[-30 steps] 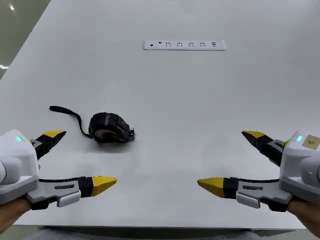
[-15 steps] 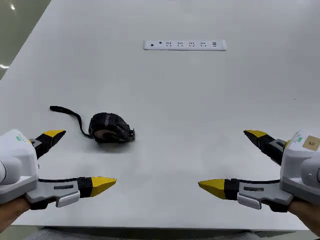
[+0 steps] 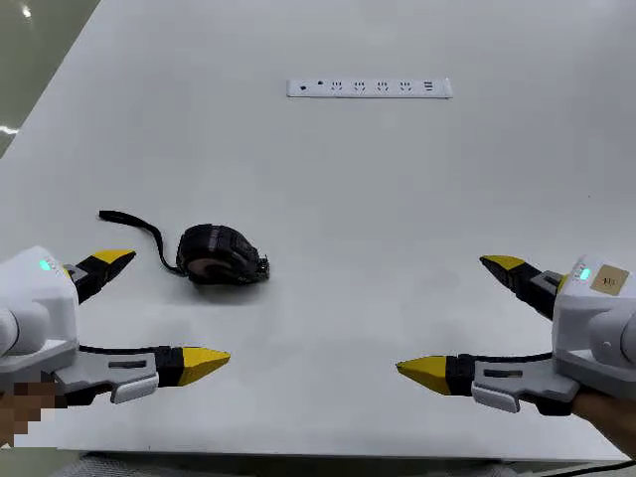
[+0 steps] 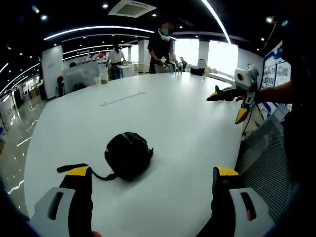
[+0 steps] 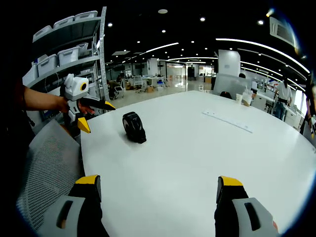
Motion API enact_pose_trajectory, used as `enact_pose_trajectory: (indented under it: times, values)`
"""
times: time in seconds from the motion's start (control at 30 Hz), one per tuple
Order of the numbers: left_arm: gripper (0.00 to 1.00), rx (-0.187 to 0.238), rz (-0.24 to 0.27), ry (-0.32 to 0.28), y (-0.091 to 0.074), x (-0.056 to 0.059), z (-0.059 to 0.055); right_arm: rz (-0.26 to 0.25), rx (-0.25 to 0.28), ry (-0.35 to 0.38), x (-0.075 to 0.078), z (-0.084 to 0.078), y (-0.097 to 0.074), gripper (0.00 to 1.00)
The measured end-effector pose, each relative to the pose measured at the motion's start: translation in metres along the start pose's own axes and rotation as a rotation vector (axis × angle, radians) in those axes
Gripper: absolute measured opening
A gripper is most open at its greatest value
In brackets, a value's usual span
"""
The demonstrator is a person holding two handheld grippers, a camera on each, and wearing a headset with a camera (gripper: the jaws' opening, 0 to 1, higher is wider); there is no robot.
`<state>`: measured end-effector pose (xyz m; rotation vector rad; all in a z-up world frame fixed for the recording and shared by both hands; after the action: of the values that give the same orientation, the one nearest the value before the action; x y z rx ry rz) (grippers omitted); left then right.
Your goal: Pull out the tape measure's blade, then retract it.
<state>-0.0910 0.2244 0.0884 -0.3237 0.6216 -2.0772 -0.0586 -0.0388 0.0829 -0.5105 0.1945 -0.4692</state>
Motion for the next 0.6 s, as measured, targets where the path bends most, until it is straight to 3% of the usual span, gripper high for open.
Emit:
enact_pose_trajectory:
  times: [0.6]
  values:
    - [0.99, -0.037, -0.044, 0.056, 0.016, -0.015, 0.004, 0.069, -0.029, -0.060, 0.010, 0.003, 0.019, 0.94]
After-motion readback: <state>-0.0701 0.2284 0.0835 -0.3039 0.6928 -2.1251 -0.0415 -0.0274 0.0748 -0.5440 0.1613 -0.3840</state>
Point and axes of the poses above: the centre of the closed fingertips' face, and the gripper's own axes: y roughly forward along the fingers, x roughly to its right, z roughly out of its top, the point moved 2 cm from there along -y, roughly backward along the fingers, and after that the axes turned 2 degrees about z, right-handed, at the moved point
